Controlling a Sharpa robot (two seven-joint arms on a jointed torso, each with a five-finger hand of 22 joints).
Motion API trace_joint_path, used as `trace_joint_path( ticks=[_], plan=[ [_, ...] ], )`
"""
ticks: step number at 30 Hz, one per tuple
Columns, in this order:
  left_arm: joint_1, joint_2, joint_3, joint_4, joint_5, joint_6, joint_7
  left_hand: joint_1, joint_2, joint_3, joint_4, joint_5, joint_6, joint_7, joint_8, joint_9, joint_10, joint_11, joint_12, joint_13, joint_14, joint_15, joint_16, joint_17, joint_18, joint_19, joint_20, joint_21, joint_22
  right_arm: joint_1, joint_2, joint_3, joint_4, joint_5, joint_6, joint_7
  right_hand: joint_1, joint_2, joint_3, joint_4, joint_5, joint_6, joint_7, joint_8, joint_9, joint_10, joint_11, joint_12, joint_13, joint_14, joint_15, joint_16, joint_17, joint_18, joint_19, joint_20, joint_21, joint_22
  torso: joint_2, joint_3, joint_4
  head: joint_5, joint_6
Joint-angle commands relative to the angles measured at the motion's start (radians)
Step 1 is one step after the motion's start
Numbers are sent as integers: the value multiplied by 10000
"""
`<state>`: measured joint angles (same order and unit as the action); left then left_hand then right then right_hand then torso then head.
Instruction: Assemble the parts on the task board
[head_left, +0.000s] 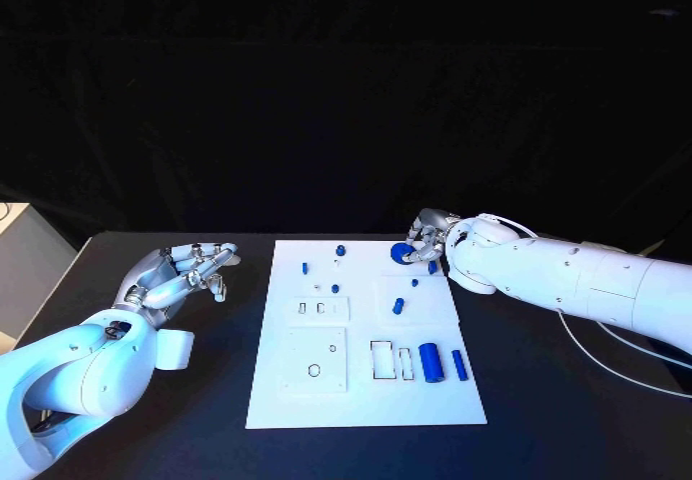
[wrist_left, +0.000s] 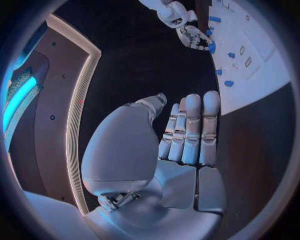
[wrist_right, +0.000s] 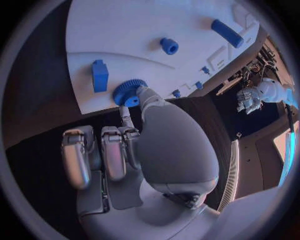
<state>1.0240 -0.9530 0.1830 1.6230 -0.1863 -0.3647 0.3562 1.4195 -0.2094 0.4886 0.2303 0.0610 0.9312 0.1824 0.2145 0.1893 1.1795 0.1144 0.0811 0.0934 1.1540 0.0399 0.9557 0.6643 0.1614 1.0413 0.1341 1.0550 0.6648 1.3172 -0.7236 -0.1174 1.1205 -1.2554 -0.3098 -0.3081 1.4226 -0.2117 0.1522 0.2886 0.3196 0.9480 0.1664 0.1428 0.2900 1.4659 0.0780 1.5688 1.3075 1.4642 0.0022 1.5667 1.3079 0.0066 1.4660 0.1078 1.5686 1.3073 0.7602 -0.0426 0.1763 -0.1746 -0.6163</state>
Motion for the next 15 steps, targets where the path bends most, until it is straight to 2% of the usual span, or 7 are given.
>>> trace_joint_path(
  ticks=[1, 12, 13, 15],
  plan=[
    [1, 27, 9, 4, -45, 168, 30, -48, -3, 16, -19, -33, -36, -6, 54, 11, -26, -1, 41, 14, -75, 5, 41, -9, 105, -70, 26, 46, 17, -58, 34, -28, 14, 29, 199, 106, -138, -27, -104, 23, -10, -65, -3, 5, -15, 1049, 62, 20, 2633, 1066, 83, 41, 2629, -66, 1048, 42, 22, 2634, -1, -1, -4, 7, 8],
    [1, 36, 9, -5, -45, 180, 17, -48, -3, 16, -19, -33, -36, -6, 54, 11, -26, -1, 41, 14, -75, 5, 41, -9, 105, -70, 26, 46, 17, -110, 162, -30, -116, -213, 140, -6, -200, -9, -127, 25, 5, -49, -7, 21, -12, 1049, 62, 20, 2633, 1066, 85, 41, 2629, -66, 1048, 46, 22, 2634, 4, 7, 0, 7, 7],
    [1, 37, 9, -6, -45, 181, 14, -48, -3, 16, -19, -33, -36, -6, 54, 11, -26, -1, 41, 14, -75, 5, 41, -9, 105, -70, 26, 46, 17, -121, 177, -31, -133, -240, 117, -31, -378, 14, -175, 23, 268, 15, -27, 71, 1, 1049, 47, 20, 2633, 1066, 78, 41, 2629, -66, 1048, 46, 22, 2634, 2, 7, 2, 9, 3],
    [1, 37, 9, -7, -46, 184, 3, -48, -3, 16, -19, -33, -36, -6, 54, 11, -26, -1, 41, 14, -75, 5, 41, -9, 105, -70, 26, 46, 17, -142, 203, -31, -157, -291, 52, -70, -451, 64, -154, 19, 446, 122, -60, 136, 19, 1049, 19, 20, 2633, 1066, 56, 41, 2629, -66, 1048, 34, 22, 2634, -2, 1, 2, 16, -12]
  ],
)
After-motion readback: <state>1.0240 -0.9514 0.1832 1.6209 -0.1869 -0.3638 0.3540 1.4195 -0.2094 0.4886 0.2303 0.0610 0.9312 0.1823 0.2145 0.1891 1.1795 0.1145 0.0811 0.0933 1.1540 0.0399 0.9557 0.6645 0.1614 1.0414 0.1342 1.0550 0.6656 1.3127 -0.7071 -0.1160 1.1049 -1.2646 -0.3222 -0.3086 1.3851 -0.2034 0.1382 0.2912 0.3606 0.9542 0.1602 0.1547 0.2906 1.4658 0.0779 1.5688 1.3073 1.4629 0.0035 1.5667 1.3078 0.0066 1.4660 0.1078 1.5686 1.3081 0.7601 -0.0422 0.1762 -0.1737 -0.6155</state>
